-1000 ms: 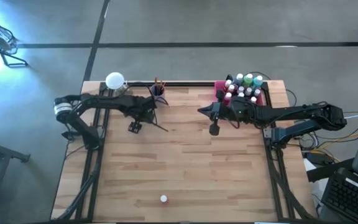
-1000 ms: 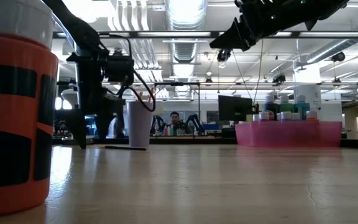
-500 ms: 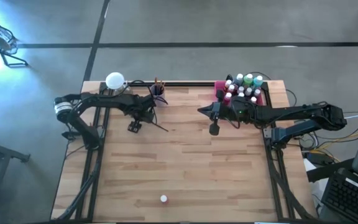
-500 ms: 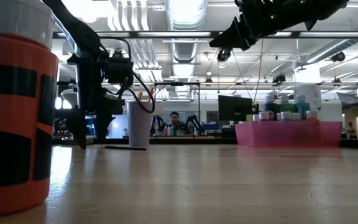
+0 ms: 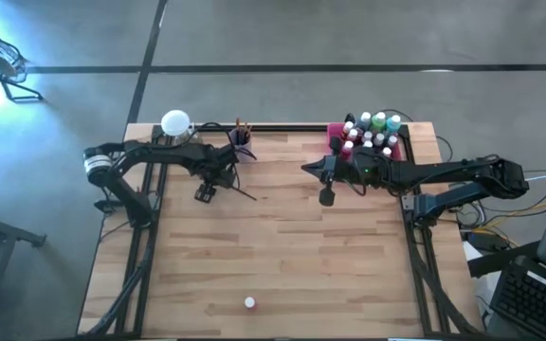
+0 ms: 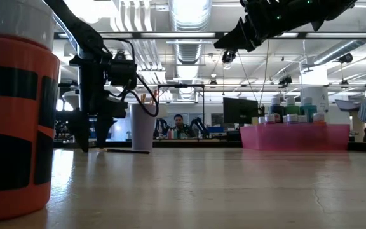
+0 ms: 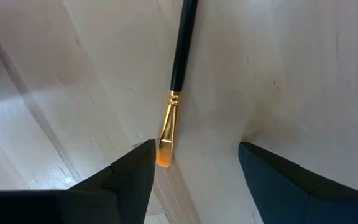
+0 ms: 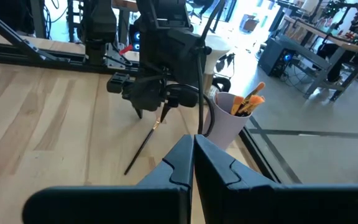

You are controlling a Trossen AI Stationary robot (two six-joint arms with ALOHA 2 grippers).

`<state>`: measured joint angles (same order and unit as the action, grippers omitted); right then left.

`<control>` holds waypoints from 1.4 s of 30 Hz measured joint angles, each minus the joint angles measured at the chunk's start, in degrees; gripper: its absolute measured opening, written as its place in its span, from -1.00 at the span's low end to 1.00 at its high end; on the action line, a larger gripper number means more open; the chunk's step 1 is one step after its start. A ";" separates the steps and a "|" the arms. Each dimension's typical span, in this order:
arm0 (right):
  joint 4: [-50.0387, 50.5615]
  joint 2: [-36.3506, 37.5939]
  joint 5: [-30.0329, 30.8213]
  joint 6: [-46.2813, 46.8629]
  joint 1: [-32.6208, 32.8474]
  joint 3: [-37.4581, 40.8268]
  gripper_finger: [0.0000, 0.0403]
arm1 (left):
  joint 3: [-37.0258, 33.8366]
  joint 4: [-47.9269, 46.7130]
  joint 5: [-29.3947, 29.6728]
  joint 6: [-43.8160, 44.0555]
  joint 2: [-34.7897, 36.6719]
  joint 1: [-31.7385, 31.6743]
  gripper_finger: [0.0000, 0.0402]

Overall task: Pick & Place Paint Supplies
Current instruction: Put the gold black paint brush into the purple cup

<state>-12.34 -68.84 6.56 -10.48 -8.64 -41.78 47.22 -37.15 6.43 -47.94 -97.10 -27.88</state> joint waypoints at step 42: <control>-0.20 0.00 -0.02 0.00 0.00 0.00 -0.96 | 0.00 -5.44 -2.25 3.59 -0.09 0.59 0.09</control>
<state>-12.53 -68.84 6.55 -10.48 -8.64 -41.78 47.22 -42.59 4.17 -44.35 -97.19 -27.29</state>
